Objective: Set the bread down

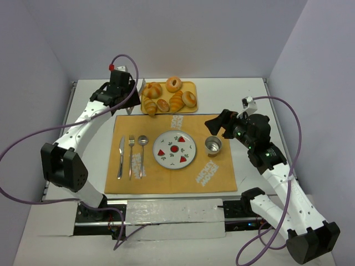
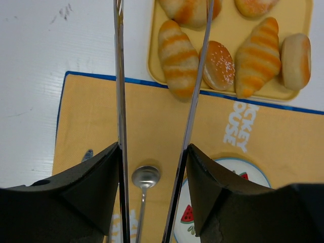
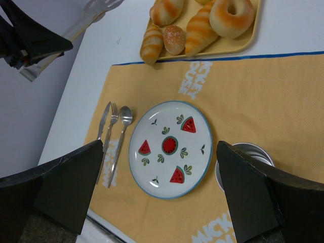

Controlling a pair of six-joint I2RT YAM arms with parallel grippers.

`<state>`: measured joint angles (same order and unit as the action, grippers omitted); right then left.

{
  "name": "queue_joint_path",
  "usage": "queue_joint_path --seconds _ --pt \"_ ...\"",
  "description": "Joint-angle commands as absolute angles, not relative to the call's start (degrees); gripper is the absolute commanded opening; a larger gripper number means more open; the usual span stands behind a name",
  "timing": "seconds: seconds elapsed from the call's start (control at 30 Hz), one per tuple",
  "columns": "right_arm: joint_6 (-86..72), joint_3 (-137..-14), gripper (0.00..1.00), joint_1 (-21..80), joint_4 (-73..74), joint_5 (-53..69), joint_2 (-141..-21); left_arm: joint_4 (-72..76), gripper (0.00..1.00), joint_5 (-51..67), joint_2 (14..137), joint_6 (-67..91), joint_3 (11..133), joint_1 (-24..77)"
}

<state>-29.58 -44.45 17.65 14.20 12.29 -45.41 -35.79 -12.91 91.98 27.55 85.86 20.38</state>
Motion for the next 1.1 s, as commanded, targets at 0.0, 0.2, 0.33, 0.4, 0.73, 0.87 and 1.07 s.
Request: queue_joint_path --seconds 0.0,0.2,0.33,0.4,0.73,0.87,1.07 --pt "-29.62 -43.77 1.0 18.02 12.3 12.13 -44.3 -34.8 0.62 -14.68 92.9 28.91 86.22 22.76" --pt "-29.53 -43.59 1.0 17.93 12.48 11.95 -44.21 -34.19 0.61 -15.55 94.22 29.79 85.26 25.75" --pt "-29.53 -43.59 1.0 18.02 12.66 11.78 -44.03 -33.75 0.6 -16.26 95.01 30.32 83.94 27.33" --pt "-29.44 -43.59 1.0 18.02 12.74 11.78 -43.86 -33.4 0.61 -16.44 95.18 30.67 83.24 27.6" --pt "-29.44 -43.33 1.0 18.02 12.74 11.6 -43.95 -32.26 0.6 -17.14 96.94 31.29 80.68 29.53" --pt "-29.36 -43.24 1.0 18.02 12.74 11.51 -44.03 -32.08 0.61 -17.58 97.47 31.55 80.16 29.97" --pt "-29.36 -43.24 1.0 18.02 12.83 11.43 -44.03 -31.82 0.6 -17.93 98.09 31.73 79.8 30.32"
